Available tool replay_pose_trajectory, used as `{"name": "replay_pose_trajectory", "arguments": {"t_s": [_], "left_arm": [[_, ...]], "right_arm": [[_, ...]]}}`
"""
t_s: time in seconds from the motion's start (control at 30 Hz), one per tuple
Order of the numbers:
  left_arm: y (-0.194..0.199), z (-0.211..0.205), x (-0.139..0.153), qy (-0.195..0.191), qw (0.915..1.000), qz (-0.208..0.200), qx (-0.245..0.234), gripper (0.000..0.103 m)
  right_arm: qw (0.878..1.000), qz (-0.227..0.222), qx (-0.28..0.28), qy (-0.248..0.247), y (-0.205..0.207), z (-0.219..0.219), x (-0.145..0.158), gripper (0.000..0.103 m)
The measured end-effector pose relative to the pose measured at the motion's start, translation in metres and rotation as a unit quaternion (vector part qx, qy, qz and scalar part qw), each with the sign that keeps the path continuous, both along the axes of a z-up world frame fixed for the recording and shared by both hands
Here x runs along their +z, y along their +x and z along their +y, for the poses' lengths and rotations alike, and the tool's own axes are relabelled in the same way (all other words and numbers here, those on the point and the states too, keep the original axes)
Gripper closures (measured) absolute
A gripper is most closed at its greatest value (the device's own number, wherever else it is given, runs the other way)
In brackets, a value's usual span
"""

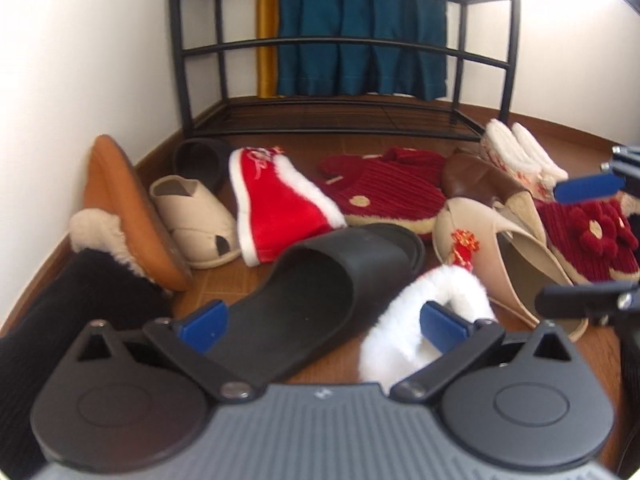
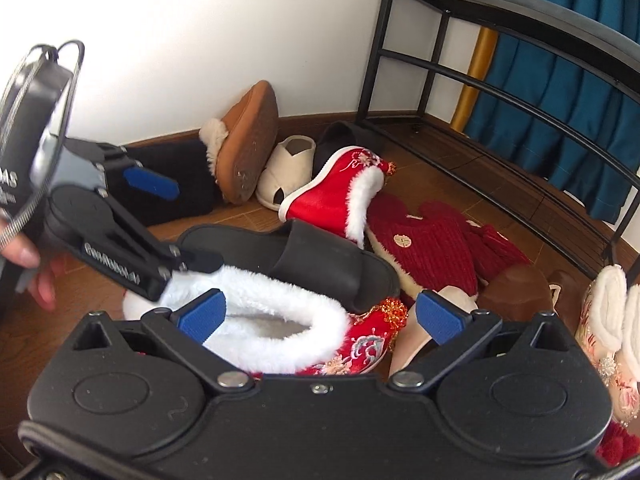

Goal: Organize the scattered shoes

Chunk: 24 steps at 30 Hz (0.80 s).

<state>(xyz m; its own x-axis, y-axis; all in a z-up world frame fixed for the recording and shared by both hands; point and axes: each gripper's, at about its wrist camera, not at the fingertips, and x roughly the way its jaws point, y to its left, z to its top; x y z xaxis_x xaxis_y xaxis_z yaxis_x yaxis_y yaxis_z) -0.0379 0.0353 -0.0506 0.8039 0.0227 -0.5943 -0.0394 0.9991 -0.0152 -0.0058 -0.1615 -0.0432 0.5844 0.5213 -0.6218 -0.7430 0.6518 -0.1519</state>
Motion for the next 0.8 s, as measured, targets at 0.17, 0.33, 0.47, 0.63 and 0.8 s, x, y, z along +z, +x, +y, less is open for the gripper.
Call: {"name": "replay_pose_trajectory", "arguments": {"t_s": [0.17, 0.33, 0.47, 0.63, 0.8], "left_arm": [[-0.005, 0.042, 0.023, -0.017, 0.9961, -0.028, 0.082, 0.0], [-0.012, 0.061, 0.031, -0.03, 0.9921, -0.035, 0.117, 0.0], [-0.019, 0.06, 0.028, -0.025, 0.9911, -0.038, 0.125, 0.0], [-0.022, 0.055, 0.026, -0.022, 0.9912, -0.038, 0.125, 0.0], [-0.026, 0.053, 0.026, -0.016, 0.9908, -0.041, 0.128, 0.0]], "right_arm": [[1.0, -0.003, 0.01, -0.008, 0.006, 0.008, 0.001, 0.0], [1.0, -0.005, 0.023, -0.018, 0.005, 0.016, 0.0, 0.003], [0.999, 0.005, 0.032, -0.034, 0.015, 0.019, -0.008, 0.014], [0.997, -0.002, 0.055, -0.063, 0.013, 0.027, -0.017, 0.029], [0.989, -0.007, 0.093, -0.113, 0.02, 0.04, -0.031, 0.049]]}}
